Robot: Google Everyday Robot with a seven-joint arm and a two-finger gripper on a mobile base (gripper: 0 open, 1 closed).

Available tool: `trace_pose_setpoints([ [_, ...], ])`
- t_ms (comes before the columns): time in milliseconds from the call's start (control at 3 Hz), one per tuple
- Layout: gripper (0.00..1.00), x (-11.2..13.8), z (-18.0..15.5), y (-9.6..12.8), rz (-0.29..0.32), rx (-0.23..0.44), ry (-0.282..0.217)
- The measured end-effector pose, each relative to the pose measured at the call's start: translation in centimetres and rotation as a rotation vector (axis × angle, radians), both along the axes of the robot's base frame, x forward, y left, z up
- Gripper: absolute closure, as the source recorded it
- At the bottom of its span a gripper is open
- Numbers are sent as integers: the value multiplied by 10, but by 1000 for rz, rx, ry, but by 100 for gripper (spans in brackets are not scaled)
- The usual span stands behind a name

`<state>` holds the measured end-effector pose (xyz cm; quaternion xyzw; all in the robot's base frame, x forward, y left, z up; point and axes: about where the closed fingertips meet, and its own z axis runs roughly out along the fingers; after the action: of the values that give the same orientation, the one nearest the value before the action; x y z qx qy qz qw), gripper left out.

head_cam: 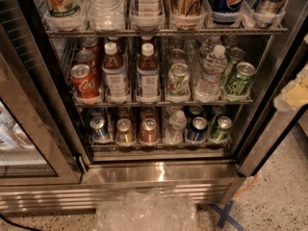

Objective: Pick redbull can from top shelf of fridge

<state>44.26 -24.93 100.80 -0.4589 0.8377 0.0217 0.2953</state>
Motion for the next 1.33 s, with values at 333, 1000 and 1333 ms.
trace_pose_setpoints([
  [333, 0, 12, 24, 4, -84, 170, -90],
  [1000, 0, 38, 50, 20, -129, 371, -206],
  [1333, 0, 37, 53, 22, -128, 381, -210],
])
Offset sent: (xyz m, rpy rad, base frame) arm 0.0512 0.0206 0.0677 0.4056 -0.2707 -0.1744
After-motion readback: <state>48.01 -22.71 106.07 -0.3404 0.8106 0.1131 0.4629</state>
